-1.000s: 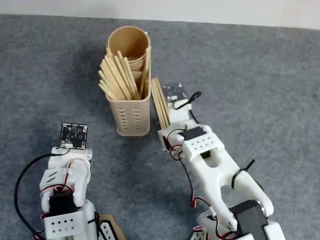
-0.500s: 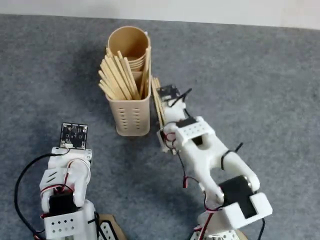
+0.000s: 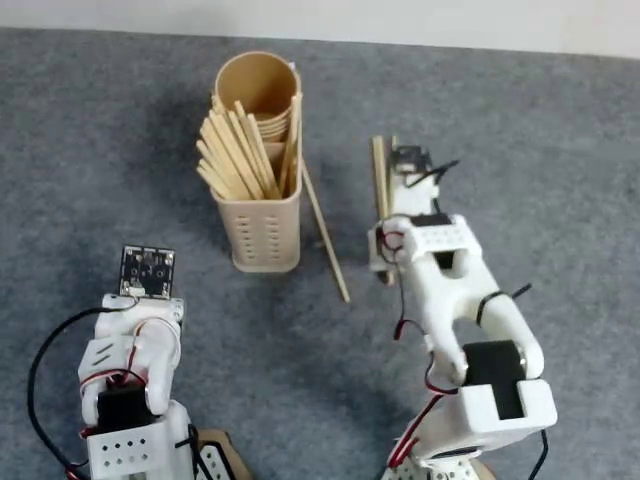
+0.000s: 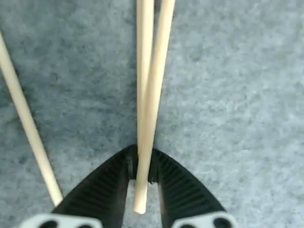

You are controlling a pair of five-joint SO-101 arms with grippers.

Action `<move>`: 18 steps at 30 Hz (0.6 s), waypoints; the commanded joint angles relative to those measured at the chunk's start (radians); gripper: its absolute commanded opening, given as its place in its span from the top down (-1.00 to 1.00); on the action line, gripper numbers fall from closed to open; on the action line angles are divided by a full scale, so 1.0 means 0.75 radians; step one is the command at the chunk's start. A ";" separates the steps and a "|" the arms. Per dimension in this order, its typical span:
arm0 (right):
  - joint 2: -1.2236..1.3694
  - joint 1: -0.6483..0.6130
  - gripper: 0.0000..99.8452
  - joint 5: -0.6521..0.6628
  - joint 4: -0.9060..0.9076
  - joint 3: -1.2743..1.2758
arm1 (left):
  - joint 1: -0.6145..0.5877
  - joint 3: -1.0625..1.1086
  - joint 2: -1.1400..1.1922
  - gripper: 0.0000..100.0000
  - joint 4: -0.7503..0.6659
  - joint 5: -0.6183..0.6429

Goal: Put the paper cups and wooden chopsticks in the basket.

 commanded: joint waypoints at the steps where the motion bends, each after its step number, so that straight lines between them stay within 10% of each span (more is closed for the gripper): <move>1: -0.005 0.019 0.99 0.014 0.001 -0.052 | 0.015 -0.001 -0.009 0.75 -0.016 -0.010; 18: -0.244 -0.249 0.50 0.006 0.189 -0.083 | 0.015 -0.001 -0.009 0.75 -0.023 -0.010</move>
